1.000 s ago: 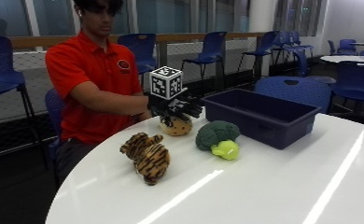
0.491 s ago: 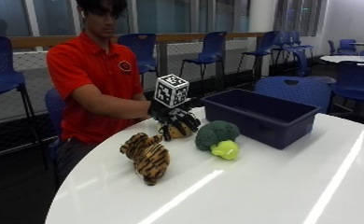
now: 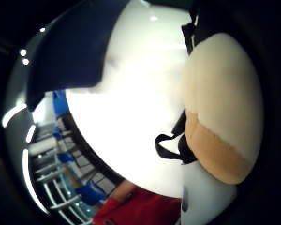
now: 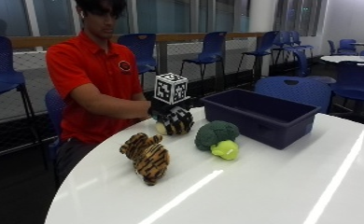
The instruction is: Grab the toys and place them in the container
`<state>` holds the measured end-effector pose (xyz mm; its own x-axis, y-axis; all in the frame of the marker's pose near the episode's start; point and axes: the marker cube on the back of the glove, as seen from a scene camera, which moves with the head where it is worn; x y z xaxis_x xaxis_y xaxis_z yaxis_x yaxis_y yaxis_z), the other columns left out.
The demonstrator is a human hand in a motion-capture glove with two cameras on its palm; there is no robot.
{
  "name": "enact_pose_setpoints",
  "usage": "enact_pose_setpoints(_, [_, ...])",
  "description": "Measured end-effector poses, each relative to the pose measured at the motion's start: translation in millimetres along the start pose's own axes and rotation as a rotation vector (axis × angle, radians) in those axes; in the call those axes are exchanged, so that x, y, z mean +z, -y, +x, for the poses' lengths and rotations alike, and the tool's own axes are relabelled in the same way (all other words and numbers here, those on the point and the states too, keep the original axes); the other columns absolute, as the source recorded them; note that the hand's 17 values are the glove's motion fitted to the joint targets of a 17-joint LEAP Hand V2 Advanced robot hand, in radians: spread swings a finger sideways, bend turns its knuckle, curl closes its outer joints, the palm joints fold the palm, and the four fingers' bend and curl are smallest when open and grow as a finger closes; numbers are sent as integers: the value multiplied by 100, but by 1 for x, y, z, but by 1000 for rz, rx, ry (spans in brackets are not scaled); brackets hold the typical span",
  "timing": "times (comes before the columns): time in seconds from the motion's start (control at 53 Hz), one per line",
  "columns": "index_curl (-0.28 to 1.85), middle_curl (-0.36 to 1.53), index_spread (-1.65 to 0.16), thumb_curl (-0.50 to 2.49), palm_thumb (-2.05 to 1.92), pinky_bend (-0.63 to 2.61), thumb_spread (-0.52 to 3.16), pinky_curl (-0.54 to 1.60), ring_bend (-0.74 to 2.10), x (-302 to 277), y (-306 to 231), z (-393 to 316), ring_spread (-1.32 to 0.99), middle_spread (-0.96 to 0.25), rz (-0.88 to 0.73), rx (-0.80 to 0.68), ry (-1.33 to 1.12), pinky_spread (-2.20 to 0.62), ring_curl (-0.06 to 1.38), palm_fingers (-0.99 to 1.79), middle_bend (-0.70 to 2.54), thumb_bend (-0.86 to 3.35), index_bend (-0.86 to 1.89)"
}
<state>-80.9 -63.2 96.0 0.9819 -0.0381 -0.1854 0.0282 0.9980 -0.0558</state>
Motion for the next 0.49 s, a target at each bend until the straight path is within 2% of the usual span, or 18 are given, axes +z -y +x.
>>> enact_pose_setpoints(0.019, [33, 26, -40, 39, 46, 109, 131, 37, 77, -1, 1, 0, -33, -23, 9, -7, 1, -33, 34, 72, 33, 18, 19])
enact_pose_setpoints(0.094, [35, 29, -40, 45, 55, 109, 123, 38, 78, -5, 5, 1, -41, -29, 30, -36, 12, -37, 36, 76, 35, 20, 19])
enact_pose_setpoints(0.151, [37, 32, -40, 50, 62, 107, 114, 39, 82, -8, 8, 4, -45, -33, 31, -51, 29, -39, 38, 90, 40, 22, 22])
enact_pose_setpoints(0.359, [45, 39, -40, 62, 71, 103, 89, 41, 88, -34, 12, 15, -52, -42, 27, -55, 42, -41, 44, 101, 48, 20, 26])
enact_pose_setpoints(0.491, [51, 43, -41, 69, 73, 101, 77, 42, 89, -75, 24, 14, -55, -45, 48, -68, 72, -42, 47, 99, 50, 19, 28])
